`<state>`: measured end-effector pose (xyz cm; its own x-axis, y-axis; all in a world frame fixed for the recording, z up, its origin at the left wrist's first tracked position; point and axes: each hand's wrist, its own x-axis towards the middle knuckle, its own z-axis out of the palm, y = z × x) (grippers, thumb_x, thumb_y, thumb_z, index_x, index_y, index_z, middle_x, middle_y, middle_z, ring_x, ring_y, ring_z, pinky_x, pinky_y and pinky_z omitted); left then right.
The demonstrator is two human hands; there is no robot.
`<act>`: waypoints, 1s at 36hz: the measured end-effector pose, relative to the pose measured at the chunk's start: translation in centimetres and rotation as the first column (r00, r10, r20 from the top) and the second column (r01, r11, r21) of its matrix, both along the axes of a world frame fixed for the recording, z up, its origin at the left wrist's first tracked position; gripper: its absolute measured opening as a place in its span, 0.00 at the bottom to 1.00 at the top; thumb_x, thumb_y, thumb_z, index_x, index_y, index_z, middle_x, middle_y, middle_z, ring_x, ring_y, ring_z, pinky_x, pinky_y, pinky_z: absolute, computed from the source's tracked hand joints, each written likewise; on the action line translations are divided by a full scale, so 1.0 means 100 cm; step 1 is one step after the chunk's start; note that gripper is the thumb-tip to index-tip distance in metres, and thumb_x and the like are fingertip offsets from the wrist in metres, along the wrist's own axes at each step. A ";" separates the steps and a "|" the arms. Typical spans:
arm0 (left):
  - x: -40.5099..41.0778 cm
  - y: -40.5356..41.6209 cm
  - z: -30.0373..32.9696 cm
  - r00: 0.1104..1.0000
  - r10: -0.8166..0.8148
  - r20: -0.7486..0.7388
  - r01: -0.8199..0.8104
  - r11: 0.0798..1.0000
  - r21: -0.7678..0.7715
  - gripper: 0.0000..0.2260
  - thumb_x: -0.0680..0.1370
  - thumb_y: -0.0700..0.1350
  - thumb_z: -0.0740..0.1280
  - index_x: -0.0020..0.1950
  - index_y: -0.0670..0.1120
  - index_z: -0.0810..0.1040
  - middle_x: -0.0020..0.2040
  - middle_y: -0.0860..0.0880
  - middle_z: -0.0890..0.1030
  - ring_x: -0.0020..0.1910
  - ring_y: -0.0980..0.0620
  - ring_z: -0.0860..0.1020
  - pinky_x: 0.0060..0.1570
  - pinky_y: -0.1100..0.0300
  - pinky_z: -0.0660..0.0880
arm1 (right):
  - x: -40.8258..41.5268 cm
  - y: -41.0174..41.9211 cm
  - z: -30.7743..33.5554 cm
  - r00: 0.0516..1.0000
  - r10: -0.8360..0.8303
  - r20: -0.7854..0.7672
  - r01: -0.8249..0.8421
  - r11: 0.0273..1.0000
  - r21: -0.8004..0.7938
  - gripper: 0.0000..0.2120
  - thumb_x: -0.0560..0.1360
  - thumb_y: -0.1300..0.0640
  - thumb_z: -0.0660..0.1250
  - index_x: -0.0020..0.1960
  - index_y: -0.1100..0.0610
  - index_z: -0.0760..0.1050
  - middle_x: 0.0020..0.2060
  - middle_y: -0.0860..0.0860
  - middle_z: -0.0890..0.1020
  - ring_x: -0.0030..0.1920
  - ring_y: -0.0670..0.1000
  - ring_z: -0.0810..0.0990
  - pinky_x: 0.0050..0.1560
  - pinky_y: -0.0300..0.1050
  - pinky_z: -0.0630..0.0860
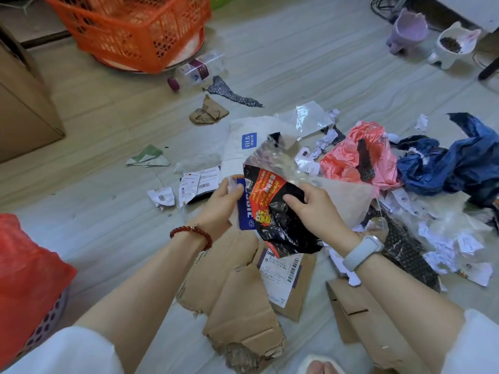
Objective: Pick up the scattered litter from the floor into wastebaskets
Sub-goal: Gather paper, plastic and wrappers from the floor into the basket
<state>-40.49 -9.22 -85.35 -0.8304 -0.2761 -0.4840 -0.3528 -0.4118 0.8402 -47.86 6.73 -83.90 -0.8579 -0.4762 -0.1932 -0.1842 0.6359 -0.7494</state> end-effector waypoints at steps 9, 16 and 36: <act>-0.001 0.017 -0.005 0.995 -0.012 0.100 0.025 0.991 -0.129 0.08 0.76 0.35 0.65 0.44 0.47 0.70 0.43 0.46 0.78 0.41 0.49 0.78 0.47 0.48 0.77 | 0.012 -0.006 -0.008 0.872 0.097 -0.479 0.010 0.976 0.217 0.12 0.72 0.51 0.68 0.51 0.57 0.72 0.50 0.54 0.75 0.55 0.56 0.69 0.50 0.47 0.64; 0.010 -0.001 0.001 0.932 -0.297 0.207 0.323 0.941 -0.105 0.08 0.78 0.35 0.62 0.47 0.48 0.70 0.41 0.48 0.78 0.37 0.51 0.78 0.37 0.55 0.78 | -0.019 0.017 0.009 0.997 0.034 0.074 -0.040 0.995 0.090 0.47 0.70 0.48 0.71 0.76 0.50 0.41 0.68 0.48 0.64 0.68 0.46 0.62 0.71 0.48 0.59; 0.017 -0.021 0.006 0.978 -0.206 0.038 0.195 0.962 0.190 0.15 0.77 0.51 0.63 0.55 0.40 0.74 0.52 0.40 0.76 0.52 0.43 0.77 0.49 0.53 0.76 | 0.035 -0.004 -0.021 0.686 0.720 -0.106 -0.582 0.630 0.515 0.34 0.72 0.61 0.55 0.73 0.38 0.50 0.75 0.49 0.46 0.73 0.56 0.47 0.68 0.55 0.56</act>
<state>-38.82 -11.29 -84.70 -0.8293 -0.0085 -0.5587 -0.4887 -0.4738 0.7326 -44.33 6.34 -85.96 -0.3959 -0.8614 -0.3182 -0.8241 0.4862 -0.2907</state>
